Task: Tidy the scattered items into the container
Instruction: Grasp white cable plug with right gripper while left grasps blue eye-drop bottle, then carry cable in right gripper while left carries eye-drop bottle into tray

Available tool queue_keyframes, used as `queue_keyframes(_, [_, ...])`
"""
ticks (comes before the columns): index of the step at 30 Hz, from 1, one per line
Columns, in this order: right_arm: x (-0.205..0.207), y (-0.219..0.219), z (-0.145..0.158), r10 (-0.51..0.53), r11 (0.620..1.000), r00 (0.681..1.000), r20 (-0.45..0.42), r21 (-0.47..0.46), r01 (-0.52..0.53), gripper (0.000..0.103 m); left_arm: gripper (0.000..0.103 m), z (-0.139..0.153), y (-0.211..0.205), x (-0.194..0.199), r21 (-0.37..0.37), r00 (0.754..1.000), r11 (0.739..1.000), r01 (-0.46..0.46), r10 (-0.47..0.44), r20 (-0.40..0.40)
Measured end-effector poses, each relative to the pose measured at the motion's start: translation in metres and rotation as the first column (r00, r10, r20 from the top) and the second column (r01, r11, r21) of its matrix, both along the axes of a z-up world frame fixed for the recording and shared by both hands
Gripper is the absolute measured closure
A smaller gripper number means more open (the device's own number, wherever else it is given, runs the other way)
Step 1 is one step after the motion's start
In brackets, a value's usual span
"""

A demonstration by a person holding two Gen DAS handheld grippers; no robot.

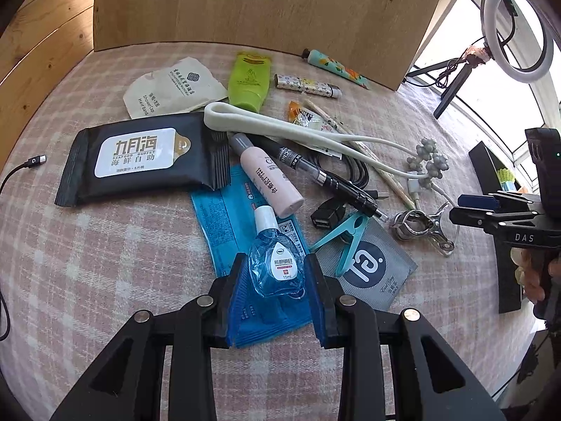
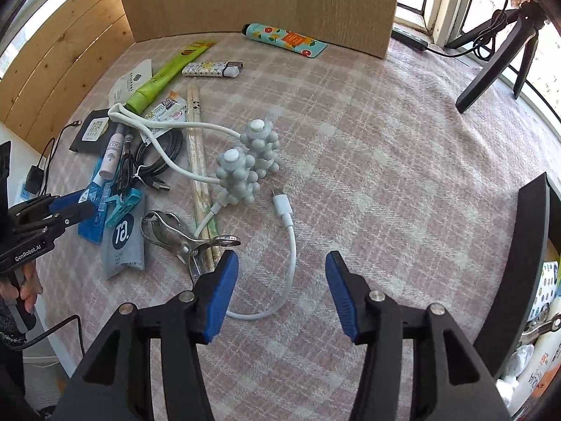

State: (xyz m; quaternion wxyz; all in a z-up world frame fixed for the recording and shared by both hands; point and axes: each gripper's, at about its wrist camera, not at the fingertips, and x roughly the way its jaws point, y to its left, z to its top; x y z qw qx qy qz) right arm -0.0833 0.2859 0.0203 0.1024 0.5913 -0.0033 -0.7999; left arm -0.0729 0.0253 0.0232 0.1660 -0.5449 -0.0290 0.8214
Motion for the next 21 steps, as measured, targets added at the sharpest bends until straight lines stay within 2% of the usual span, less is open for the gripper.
queue_keyframes(1, [-0.003,0.0,-0.004,0.001,1.0,1.0,0.004,0.006,-0.001,0.057,0.073,0.0,0.0,0.0,-0.002,1.0,1.0,0.001,-0.001,-0.002])
queue_keyframes(2, [-0.004,0.0,-0.005,0.003,1.0,1.0,-0.006,0.014,-0.003,0.069,0.073,0.0,0.0,-0.001,-0.001,1.0,1.0,0.001,-0.001,-0.002])
queue_keyframes(3, [-0.004,-0.001,-0.003,0.007,0.999,0.999,-0.035,0.032,-0.006,0.094,0.073,0.0,0.0,-0.001,0.002,1.0,1.0,-0.002,0.002,-0.002])
queue_keyframes(4, [-0.004,-0.001,-0.004,0.01,0.999,1.0,-0.029,0.048,-0.008,0.099,0.073,0.001,-0.001,0.0,0.003,1.0,1.0,-0.006,0.006,-0.004])
queue_keyframes(7, [0.001,0.006,0.005,-0.016,1.0,0.999,-0.033,0.004,0.016,0.099,0.073,0.005,-0.005,0.003,0.012,1.0,1.0,-0.016,0.016,-0.012])
queue_keyframes(12, [0.026,0.02,0.056,-0.072,0.997,0.986,-0.152,-0.037,0.067,0.099,0.073,0.021,-0.011,0.009,0.018,0.999,0.999,-0.029,0.03,-0.039])
queue_keyframes(17, [0.054,0.038,0.112,-0.089,0.996,0.955,-0.282,-0.005,0.091,0.099,0.073,0.039,-0.01,0.012,0.02,0.997,1.0,-0.024,0.025,-0.072])
queue_keyframes(21, [0.069,0.059,0.147,-0.115,0.993,0.933,-0.34,-0.006,0.121,0.099,0.073,0.053,-0.003,0.015,0.037,0.995,0.999,-0.003,0.007,-0.097])
